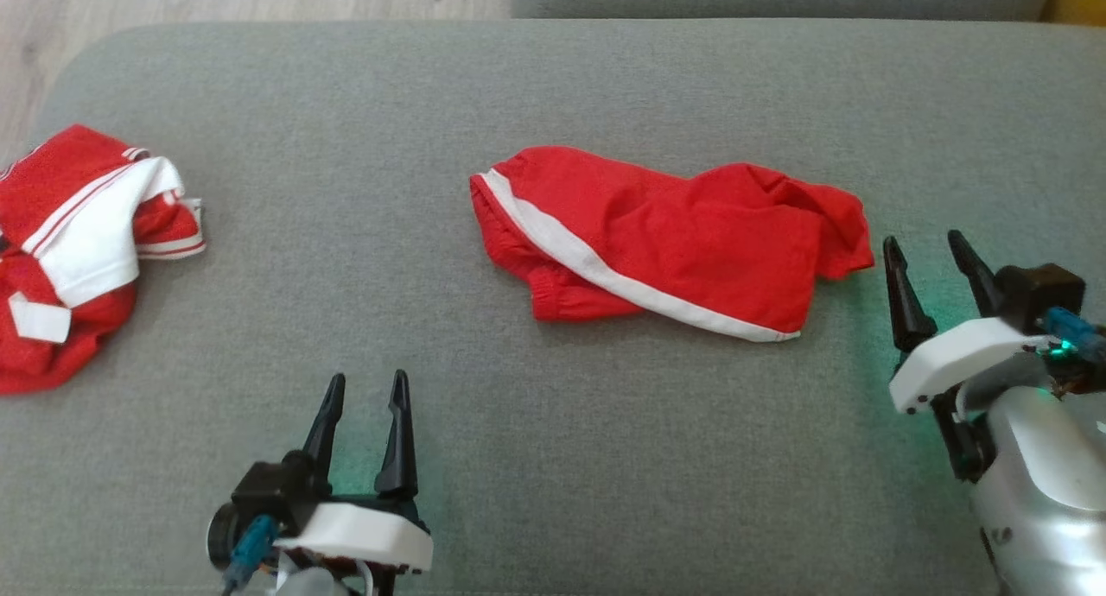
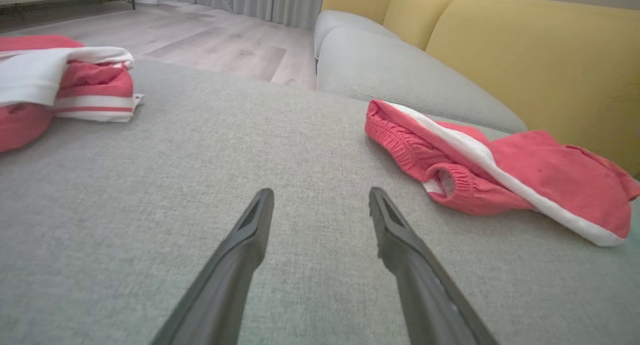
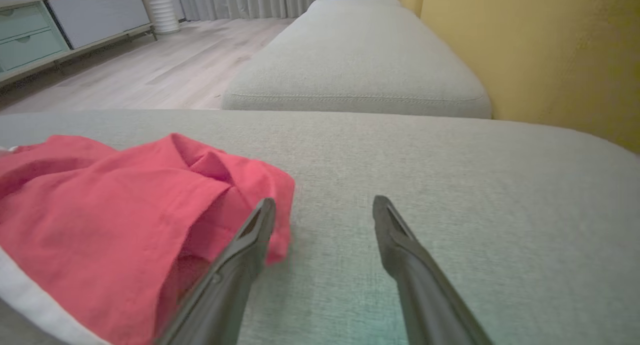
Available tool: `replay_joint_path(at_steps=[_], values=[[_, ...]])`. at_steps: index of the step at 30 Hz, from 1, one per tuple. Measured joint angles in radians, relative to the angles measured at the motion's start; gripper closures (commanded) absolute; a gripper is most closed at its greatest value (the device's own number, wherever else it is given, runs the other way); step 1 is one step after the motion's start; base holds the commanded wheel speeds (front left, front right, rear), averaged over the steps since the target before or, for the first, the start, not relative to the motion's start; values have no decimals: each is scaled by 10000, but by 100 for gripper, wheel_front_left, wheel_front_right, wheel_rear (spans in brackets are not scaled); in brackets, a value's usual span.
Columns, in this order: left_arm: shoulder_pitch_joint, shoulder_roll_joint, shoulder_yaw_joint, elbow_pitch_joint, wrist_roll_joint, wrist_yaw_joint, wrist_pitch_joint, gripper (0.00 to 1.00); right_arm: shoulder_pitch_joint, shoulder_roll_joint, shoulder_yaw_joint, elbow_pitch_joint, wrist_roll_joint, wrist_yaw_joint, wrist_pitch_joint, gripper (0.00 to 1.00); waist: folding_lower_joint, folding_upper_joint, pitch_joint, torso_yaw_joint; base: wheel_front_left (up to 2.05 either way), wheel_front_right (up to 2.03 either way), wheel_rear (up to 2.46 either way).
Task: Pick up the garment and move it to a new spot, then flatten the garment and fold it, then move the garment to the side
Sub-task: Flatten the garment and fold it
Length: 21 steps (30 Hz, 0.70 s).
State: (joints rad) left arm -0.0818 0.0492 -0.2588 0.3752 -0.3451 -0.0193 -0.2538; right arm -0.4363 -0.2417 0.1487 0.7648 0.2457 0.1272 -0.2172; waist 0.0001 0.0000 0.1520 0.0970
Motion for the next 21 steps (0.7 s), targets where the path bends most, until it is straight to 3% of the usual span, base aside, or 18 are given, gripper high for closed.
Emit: replay_joint_path(at_steps=[8,14,21], values=[[-49,0,-94,38,-2,-15,0,0,398,711,366,-545,-924,0,-322,0,-2,0,-57,-187,0,0,0],[-83,0,-293,40,-79,-17,0,0,1578,1047,719,-652,-943,0,-324,0,-1,0,-66,-85,0,0,0],[-141,2,-297,31,-54,-46,0,0,1615,1168,713,-571,-581,0,-324,0,-1,0,-9,138,0,0,0]])
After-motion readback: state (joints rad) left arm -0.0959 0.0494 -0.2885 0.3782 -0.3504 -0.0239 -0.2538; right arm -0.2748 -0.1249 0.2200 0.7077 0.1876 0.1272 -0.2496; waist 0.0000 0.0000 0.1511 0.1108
